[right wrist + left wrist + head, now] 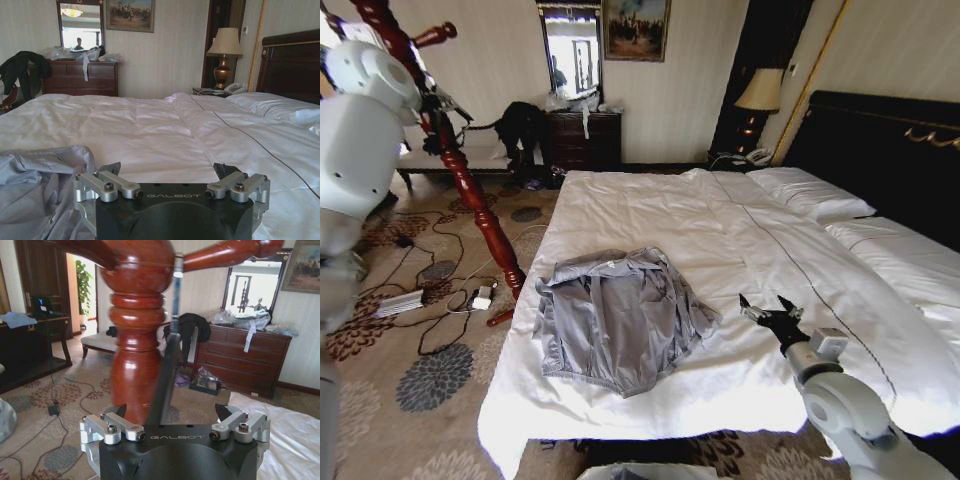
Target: Pick up the clothes from the bed and hang them on the clothes hanger.
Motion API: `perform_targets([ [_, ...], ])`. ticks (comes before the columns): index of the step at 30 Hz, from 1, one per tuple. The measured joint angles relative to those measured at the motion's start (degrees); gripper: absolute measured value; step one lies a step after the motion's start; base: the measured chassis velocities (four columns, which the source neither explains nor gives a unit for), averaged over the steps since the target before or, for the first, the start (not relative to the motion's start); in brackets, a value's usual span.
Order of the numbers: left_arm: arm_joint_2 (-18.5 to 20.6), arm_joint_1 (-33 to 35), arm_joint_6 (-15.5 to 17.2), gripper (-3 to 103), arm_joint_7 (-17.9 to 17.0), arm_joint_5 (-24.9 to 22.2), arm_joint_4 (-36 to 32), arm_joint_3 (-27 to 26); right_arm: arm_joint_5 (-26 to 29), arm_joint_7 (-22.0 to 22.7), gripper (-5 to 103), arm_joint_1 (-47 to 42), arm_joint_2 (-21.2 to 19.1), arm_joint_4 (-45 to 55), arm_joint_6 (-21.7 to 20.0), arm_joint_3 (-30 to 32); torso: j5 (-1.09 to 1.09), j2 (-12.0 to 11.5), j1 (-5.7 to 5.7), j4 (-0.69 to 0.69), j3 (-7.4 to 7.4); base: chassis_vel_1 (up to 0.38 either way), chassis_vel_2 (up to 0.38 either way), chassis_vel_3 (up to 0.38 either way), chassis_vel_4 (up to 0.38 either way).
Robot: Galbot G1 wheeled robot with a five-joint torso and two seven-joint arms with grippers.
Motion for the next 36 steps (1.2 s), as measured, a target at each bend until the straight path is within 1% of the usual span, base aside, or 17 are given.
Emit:
perform_targets([
  [2, -1.1, -0.6, 0.0, 102, 0.4, 0.4, 1.7, 0.4, 0.1, 0.0, 100, -0.2, 0.1, 0.2, 0.0, 0.2, 0.01, 0.0, 0.0, 0.02, 0.0, 0.0, 0.0, 0.0, 0.0],
  [4, -2.1, -1.1, -0.1, 98, 1.1, 1.2, 3.7, 0.5, 0.0, 0.0, 100, -0.7, 0.4, 0.3, 0.0, 0.4, -0.02, 0.0, -0.01, 0.08, -0.01, 0.0, 0.0, 0.0, 0.0],
  [8, -2.7, -1.4, -0.1, 96, 1.9, 2.5, 5.2, 0.5, -0.1, 0.0, 100, -1.1, 0.6, 0.3, 0.2, 0.7, -0.02, 0.0, 0.0, 0.06, 0.0, 0.0, 0.0, 0.0, 0.0],
  [10, -2.7, -1.6, -0.2, 86, 2.4, 3.1, 5.5, 0.6, -0.1, 0.0, 100, -1.3, 0.6, 0.3, 0.2, 0.9, 0.0, 0.0, 0.0, 0.05, 0.0, 0.0, 0.0, 0.0, 0.0],
  [11, -2.7, -1.6, -0.2, 86, 2.4, 3.1, 5.5, 0.6, -0.1, 0.0, 100, -1.3, 0.6, 0.3, 0.2, 0.9, 0.0, 0.0, 0.0, 0.05, 0.0, 0.0, 0.0, 0.0, 0.0],
  [14, -2.8, -2.1, -0.5, 70, 3.9, 4.5, 6.7, 0.7, -0.1, 0.0, 100, -1.2, 0.7, 0.3, 0.3, 1.0, -0.03, 0.0, -0.01, 0.08, -0.01, 0.0, 0.0, 0.0, 0.0],
  [16, -3.0, -2.2, -0.6, 70, 4.0, 4.6, 7.2, 0.7, -0.1, 0.0, 100, -1.1, 0.7, 0.3, 0.3, 0.9, -0.03, 0.0, -0.01, 0.1, -0.01, 0.0, 0.0, 0.0, 0.0],
  [19, -3.5, -2.3, -0.6, 53, 4.5, 4.9, 8.1, 0.5, 0.0, 0.0, 100, -1.0, 0.7, 0.5, 0.3, 0.9, -0.01, 0.0, 0.0, 0.04, 0.0, 0.0, 0.0, 0.0, 0.0],
  [20, -3.5, -2.3, -0.6, 53, 4.5, 4.9, 8.1, 0.5, 0.0, 0.0, 100, -1.0, 0.7, 0.5, 0.3, 0.9, -0.01, 0.0, 0.0, 0.04, 0.0, 0.0, 0.0, 0.0, 0.0],
  [23, -3.1, -2.0, -0.7, 37, 4.8, 5.5, 7.9, 0.4, 0.1, 0.0, 100, -1.5, 0.6, 0.7, 0.3, 1.5, -0.02, 0.0, -0.01, 0.06, -0.01, 0.0, 0.0, 0.0, 0.0],
  [24, -3.0, -1.9, -0.8, 37, 4.8, 5.7, 7.9, 0.4, 0.1, 0.0, 100, -1.5, 0.6, 0.7, 0.4, 1.6, -0.03, 0.0, -0.01, 0.07, -0.01, 0.0, 0.0, 0.0, 0.0],
  [27, -2.8, -1.8, -1.0, 26, 5.0, 6.1, 7.7, 0.3, 0.1, 0.0, 100, -1.6, 0.7, 0.8, 0.4, 1.6, -0.04, 0.0, 0.0, 0.09, -0.01, 0.0, 0.0, 0.0, 0.0],
  [28, -2.8, -1.8, -1.0, 26, 5.1, 6.1, 7.6, 0.3, 0.1, 0.0, 100, -1.5, 0.7, 0.8, 0.4, 1.5, -0.04, 0.0, 0.0, 0.09, 0.0, 0.0, 0.0, 0.0, 0.0],
  [29, -2.8, -1.8, -1.0, 17, 5.2, 6.1, 7.2, 0.3, 0.1, 0.0, 100, -1.5, 0.8, 0.8, 0.4, 1.3, -0.02, 0.0, 0.0, 0.03, -0.01, 0.0, 0.0, 0.0, 0.0],
  [32, -2.7, -1.8, -1.1, 16, 5.1, 6.3, 6.7, 0.3, 0.0, 0.0, 100, -1.3, 0.9, 0.7, 0.4, 0.9, 0.0, 0.0, -0.01, 0.02, -0.01, 0.0, 0.0, 0.0, 0.0],
  [34, -2.5, -1.8, -1.1, 16, 5.0, 6.4, 6.1, 0.3, -0.1, 0.0, 100, -1.3, 1.0, 0.7, 0.4, 0.7, -0.02, 0.0, -0.01, 0.09, 0.0, 0.0, 0.0, 0.0, 0.0],
  [36, -2.2, -1.6, -1.1, 16, 4.8, 6.5, 5.4, 0.3, -0.2, 0.0, 100, -1.3, 1.0, 0.7, 0.4, 0.6, -0.03, 0.0, 0.0, 0.09, 0.0, 0.0, 0.0, 0.0, 0.0],
])
